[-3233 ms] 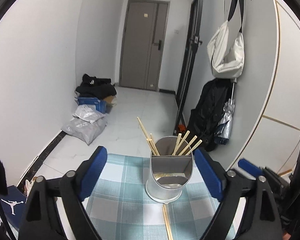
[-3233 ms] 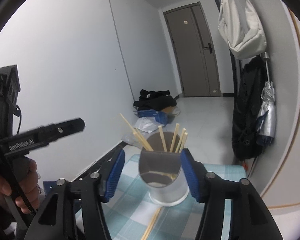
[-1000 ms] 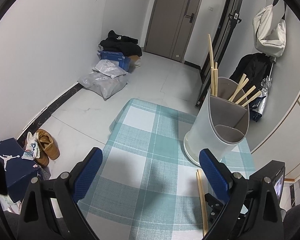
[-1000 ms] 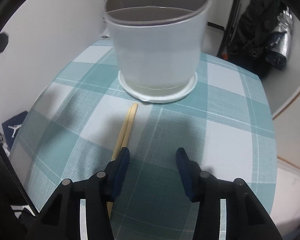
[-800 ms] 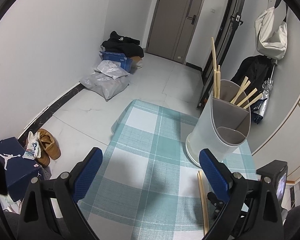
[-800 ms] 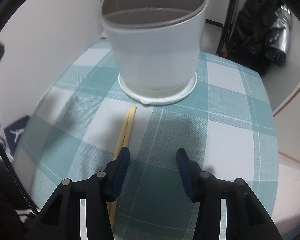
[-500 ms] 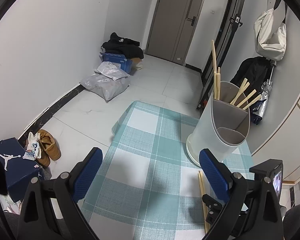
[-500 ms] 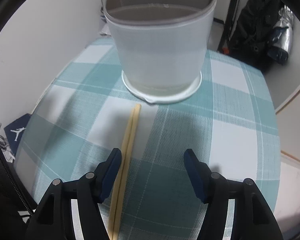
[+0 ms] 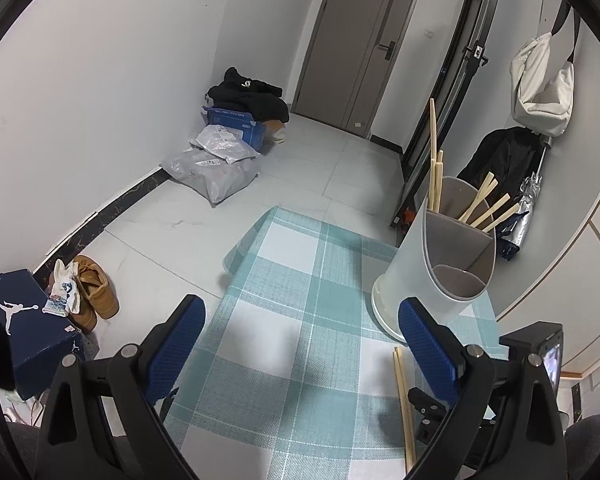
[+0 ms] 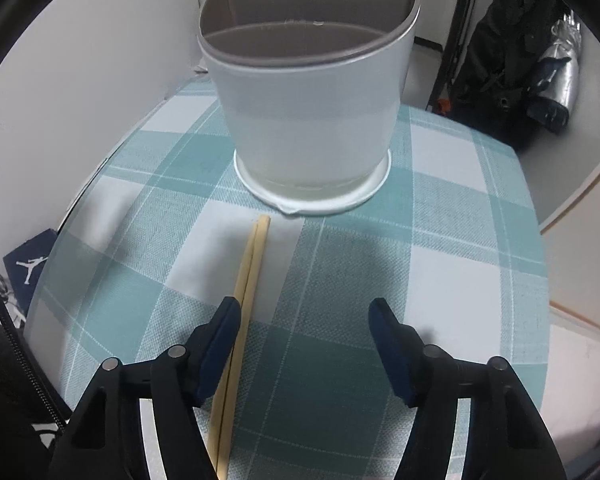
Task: Organize utensils
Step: 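Close the right gripper on one chopstick while the left gripper grasps the other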
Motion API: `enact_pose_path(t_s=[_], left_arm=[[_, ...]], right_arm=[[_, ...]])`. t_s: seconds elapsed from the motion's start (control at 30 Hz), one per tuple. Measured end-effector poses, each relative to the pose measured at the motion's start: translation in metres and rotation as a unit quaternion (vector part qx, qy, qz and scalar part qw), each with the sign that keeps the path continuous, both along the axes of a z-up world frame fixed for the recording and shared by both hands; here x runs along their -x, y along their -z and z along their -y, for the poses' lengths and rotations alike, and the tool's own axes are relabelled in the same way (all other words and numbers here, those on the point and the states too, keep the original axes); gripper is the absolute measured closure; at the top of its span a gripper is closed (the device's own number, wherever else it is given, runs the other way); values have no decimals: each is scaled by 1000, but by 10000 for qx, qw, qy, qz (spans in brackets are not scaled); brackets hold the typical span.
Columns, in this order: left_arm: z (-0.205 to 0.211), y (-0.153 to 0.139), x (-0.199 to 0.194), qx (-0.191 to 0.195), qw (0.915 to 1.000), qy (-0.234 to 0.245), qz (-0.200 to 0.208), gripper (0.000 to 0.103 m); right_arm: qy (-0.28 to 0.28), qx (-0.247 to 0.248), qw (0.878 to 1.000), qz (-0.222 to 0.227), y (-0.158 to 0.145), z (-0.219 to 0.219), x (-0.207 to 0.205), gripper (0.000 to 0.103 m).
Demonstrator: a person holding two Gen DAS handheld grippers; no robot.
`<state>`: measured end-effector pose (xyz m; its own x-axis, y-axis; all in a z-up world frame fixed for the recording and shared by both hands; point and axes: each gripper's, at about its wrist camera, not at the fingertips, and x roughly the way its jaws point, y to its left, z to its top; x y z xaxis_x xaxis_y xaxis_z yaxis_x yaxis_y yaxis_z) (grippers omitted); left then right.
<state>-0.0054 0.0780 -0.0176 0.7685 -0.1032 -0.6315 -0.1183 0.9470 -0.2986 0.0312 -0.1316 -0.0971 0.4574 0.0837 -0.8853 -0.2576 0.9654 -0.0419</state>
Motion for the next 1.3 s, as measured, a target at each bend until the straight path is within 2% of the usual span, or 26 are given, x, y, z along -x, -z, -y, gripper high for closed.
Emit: enact_pose_path(t_s=[0.13,0.27,0.33,0.47,0.53,0.57,0.87,1.0,1.1,1.17,1.23,1.3], left_arm=[[0,0,0,28,10000,22,-40,7],[-2,0,1,38,10000,30,-43,7],[-2,0,1,32,10000,13,-34,7],[-4,1,2,32,10000,-12,-46,7],[-4,3,2,14,10000,-20,-77,7],[-5,4,1,33,9999,-8,-100,7],[-7,8,-3,180,9994,38,-300,7],[-8,14,-5,208,9988,39,-452,7],[-9,20,-7,233,9978,34,-616,7],[-10,24,-9,253,9969,43,-748,7],[-9,30,-12,275,9954,48,-916,7],[-5,37,-16,264,9931,94,-1138,7]], right_arm=[[-24,15,9995,-304,6,-2,-6,45],[-144,145,9990,-393,6,-10,-10,46],[-202,310,9984,-437,9,-17,-12,49],[-395,315,9974,-504,9,-29,-19,71],[-451,307,9972,-509,9,-31,-22,92],[-543,319,9966,-527,9,-32,-22,97],[-1033,142,9898,-967,7,-9,2,99],[-1056,155,9897,-956,7,-14,-2,92],[-1057,154,9902,-896,11,-22,-14,81],[-1089,166,9904,-829,10,-25,-17,80],[-1102,111,9902,-848,6,-23,-20,84],[-1120,-22,9900,-860,4,-18,-21,97]])
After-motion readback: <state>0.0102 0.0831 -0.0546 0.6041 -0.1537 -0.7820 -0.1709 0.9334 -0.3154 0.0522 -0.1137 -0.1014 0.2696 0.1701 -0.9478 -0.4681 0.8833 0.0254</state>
